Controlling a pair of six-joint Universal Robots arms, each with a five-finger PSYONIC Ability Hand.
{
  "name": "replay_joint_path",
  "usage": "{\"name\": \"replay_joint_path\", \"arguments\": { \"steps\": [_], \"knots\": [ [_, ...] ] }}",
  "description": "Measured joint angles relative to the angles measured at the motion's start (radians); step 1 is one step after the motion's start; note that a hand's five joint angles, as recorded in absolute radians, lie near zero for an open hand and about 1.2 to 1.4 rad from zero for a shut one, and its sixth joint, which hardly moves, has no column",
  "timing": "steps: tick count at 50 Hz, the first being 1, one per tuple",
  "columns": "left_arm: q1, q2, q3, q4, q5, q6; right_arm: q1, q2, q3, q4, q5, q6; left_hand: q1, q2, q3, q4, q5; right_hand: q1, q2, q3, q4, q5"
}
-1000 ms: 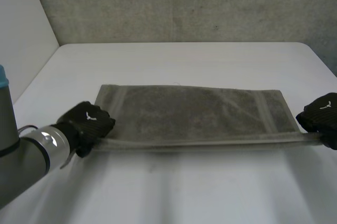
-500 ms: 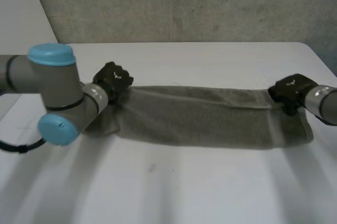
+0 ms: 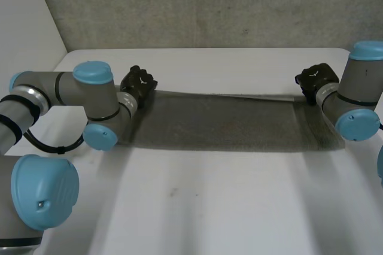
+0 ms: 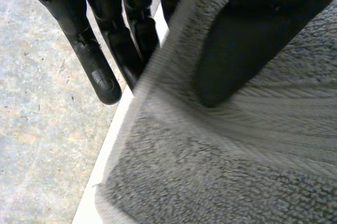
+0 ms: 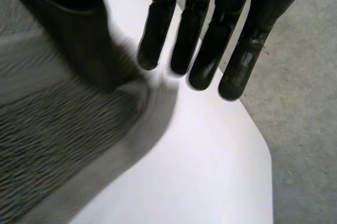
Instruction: Fold the towel.
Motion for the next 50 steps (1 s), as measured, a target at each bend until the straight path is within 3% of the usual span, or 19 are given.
{"name": "replay_joint_path", "arguments": {
  "steps": [2, 4, 7, 18, 29, 32, 38, 50],
  "knots": [
    [-0.004, 0.000, -0.001, 0.002, -0.001, 0.000, 0.002, -0.001, -0.010, 0.002, 0.015, -0.009, -0.292, -0.301, -0.292, -0.322, -0.314, -0.313, -0.315, -0.297, -0.297, -0.338],
    [-0.009, 0.004, -0.003, 0.004, -0.001, -0.002, 0.003, -0.007, -0.016, 0.003, 0.025, -0.013, -0.548, -0.538, -0.541, -0.562, -0.553, -0.445, -0.440, -0.459, -0.465, -0.485],
    [-0.021, 0.018, -0.007, 0.005, -0.003, -0.006, 0.004, -0.042, -0.017, 0.002, 0.033, -0.002, -0.610, -0.602, -0.608, -0.627, -0.606, -0.493, -0.470, -0.495, -0.506, -0.502],
    [-0.042, 0.176, -0.116, -0.011, -0.034, -0.085, -0.017, -0.256, 0.134, -0.002, -0.040, 0.132, -0.636, -0.634, -0.639, -0.659, -0.621, -0.501, -0.470, -0.495, -0.506, -0.502],
    [-0.037, 0.450, -0.490, 0.001, -0.010, -0.368, -0.087, -0.432, 0.523, 0.004, -0.166, 0.145, -0.642, -0.635, -0.643, -0.661, -0.622, -0.503, -0.470, -0.495, -0.506, -0.502],
    [-0.035, 0.511, -0.582, 0.022, 0.011, -0.444, -0.106, -0.447, 0.603, 0.000, -0.187, 0.143, -0.642, -0.635, -0.643, -0.661, -0.623, -0.494, -0.467, -0.492, -0.505, -0.499],
    [-0.028, 0.599, -0.711, 0.072, 0.039, -0.571, -0.135, -0.442, 0.704, -0.014, -0.230, 0.141, -0.642, -0.635, -0.643, -0.661, -0.623, -0.283, -0.261, -0.279, -0.304, -0.267],
    [-0.026, 0.650, -0.788, 0.107, 0.045, -0.650, -0.148, -0.388, 0.749, -0.106, -0.242, 0.137, -0.642, -0.635, -0.643, -0.661, -0.623, -0.119, -0.101, -0.124, -0.149, -0.118]
  ]
}}
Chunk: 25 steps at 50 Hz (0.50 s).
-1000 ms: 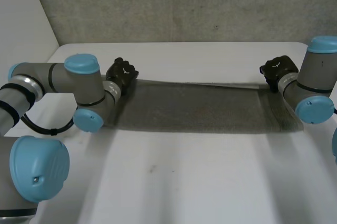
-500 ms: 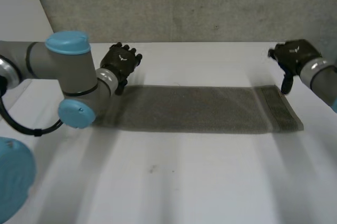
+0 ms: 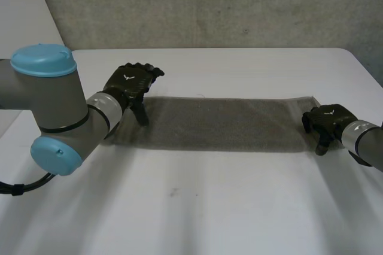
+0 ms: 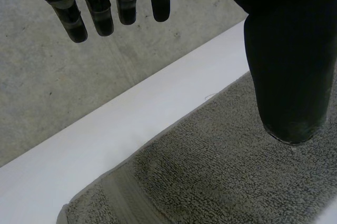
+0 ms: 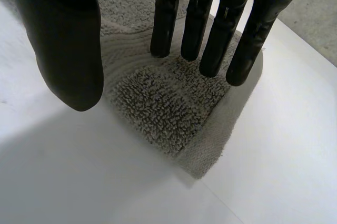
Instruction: Fold the towel.
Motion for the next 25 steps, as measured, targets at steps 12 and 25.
{"name": "replay_joint_path", "arguments": {
  "steps": [12, 25],
  "knots": [
    [0.001, 0.029, -0.018, 0.019, -0.001, 0.002, -0.032, 0.039, -0.030, -0.031, 0.029, -0.035, 0.000, 0.000, 0.000, 0.000, 0.000, 0.696, 0.701, 0.703, 0.714, 0.709],
    [0.002, 0.062, -0.058, 0.038, -0.001, 0.004, -0.201, 0.074, -0.107, -0.043, 0.097, -0.213, 0.000, 0.000, 0.000, 0.000, 0.000, 0.698, 0.701, 0.707, 0.725, 0.711]
  ]
}}
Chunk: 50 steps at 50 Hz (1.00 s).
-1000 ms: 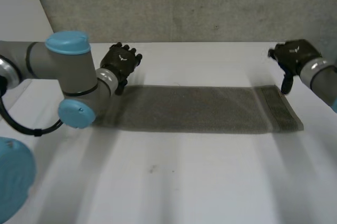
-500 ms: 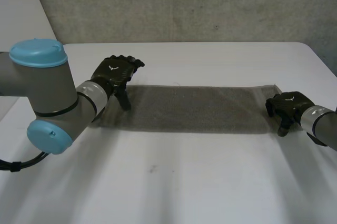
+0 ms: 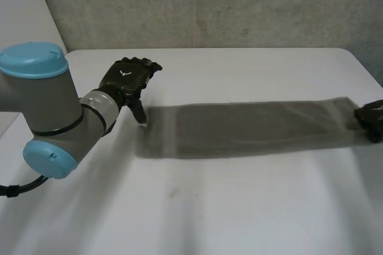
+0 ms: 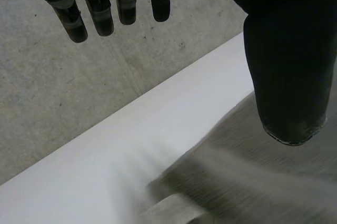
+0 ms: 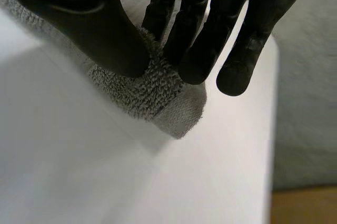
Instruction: Fold the towel.
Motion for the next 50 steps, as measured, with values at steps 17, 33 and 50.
{"name": "replay_joint_path", "arguments": {
  "steps": [17, 33, 50],
  "knots": [
    [-0.009, 0.078, -0.028, -0.010, -0.011, -0.035, 0.173, -0.132, -0.134, 0.016, 0.004, 0.051, 0.000, 0.000, 0.000, 0.000, 0.000, 0.007, 0.000, 0.000, 0.000, 0.000],
    [-0.014, 0.135, -0.012, -0.004, -0.012, -0.066, 0.911, 0.057, -0.171, -0.143, 0.008, 0.028, 0.000, 0.000, 0.000, 0.000, 0.000, 0.009, 0.008, 0.000, 0.000, 0.000],
    [-0.096, 0.030, 0.102, 0.014, -0.013, -0.053, 0.958, -0.010, -0.003, -0.142, 0.003, 0.060, 0.000, 0.000, 0.000, 0.000, 0.000, -1.060, -1.070, -1.079, -1.085, -1.096]
  ]
}}
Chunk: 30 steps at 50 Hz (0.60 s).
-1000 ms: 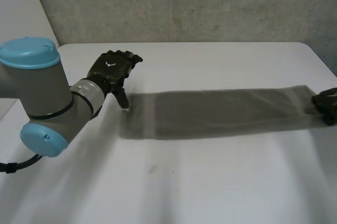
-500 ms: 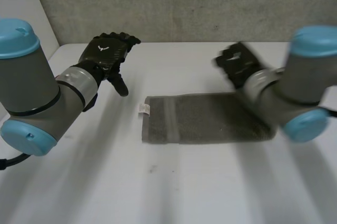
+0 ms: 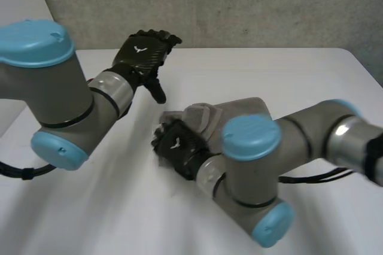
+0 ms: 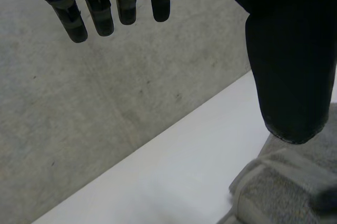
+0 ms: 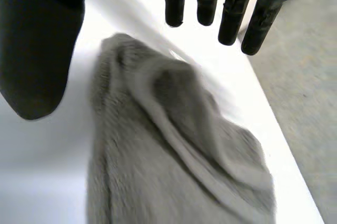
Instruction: Fold the towel.
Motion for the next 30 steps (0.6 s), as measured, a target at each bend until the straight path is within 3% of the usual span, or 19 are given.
{"name": "replay_joint_path", "arguments": {
  "steps": [7, 14, 22, 30],
  "knots": [
    [-0.047, -0.057, 0.080, 0.009, -0.002, 0.001, -0.194, -0.216, 0.195, -0.001, -0.010, 0.177, 0.000, 0.000, 0.000, 0.000, 0.000, -0.023, -0.003, -0.002, 0.000, 0.000],
    [-0.119, -0.139, 0.165, 0.010, -0.004, 0.010, -0.397, -0.339, 0.332, 0.052, -0.045, 0.250, 0.000, 0.000, 0.000, 0.000, 0.000, -0.023, -0.003, -0.002, 0.000, 0.000],
    [-0.187, -0.259, 0.237, 0.005, -0.014, 0.051, -0.572, -0.361, 0.397, 0.112, -0.140, 0.239, 0.000, 0.000, 0.000, 0.000, 0.000, -0.023, -0.003, -0.002, 0.000, 0.000],
    [-0.222, -0.376, 0.257, 0.008, -0.062, 0.094, -0.616, -0.328, 0.412, 0.080, -0.199, 0.251, 0.000, 0.000, 0.000, 0.000, 0.000, -0.023, -0.003, -0.002, 0.000, 0.000]
  ]
}}
